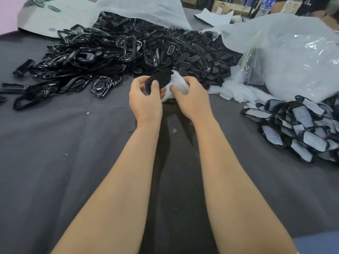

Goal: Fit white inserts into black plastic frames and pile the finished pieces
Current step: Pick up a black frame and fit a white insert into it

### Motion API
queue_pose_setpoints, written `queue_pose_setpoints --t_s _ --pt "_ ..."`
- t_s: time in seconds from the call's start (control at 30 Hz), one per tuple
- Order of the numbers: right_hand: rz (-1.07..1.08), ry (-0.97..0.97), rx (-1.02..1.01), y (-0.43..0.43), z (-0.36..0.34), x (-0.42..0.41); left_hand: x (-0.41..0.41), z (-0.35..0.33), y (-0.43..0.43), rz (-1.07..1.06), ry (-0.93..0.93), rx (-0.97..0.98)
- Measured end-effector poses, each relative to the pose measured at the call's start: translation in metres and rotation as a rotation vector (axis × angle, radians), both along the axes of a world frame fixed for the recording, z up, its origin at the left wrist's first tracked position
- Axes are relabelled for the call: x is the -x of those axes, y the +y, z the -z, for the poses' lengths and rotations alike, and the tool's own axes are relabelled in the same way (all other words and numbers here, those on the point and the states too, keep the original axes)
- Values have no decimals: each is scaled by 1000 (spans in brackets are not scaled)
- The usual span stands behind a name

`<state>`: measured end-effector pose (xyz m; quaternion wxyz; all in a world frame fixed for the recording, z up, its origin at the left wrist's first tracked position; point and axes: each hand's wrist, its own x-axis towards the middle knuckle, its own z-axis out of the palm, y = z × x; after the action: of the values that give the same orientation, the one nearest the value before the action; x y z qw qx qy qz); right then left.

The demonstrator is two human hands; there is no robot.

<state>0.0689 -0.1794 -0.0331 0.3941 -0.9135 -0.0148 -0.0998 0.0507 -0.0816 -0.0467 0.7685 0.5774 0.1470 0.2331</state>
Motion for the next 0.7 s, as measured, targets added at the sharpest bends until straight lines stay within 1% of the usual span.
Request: queue_pose_setpoints --t_s 0.23,0.33,0.4,0.57,0.7 --pt "100 -61 92 2 10 5 7 0 20 -31 25 2" --pt "190 -119 127 1 11 6 10 1 21 -22 19 -4" --pt "230 -138 114 -1 11 5 9 1 20 -13 19 -15" --pt "275 -107 39 2 10 4 6 0 20 -2 37 8" --pt "304 -50 121 1 11 3 5 0 20 -9 31 22"
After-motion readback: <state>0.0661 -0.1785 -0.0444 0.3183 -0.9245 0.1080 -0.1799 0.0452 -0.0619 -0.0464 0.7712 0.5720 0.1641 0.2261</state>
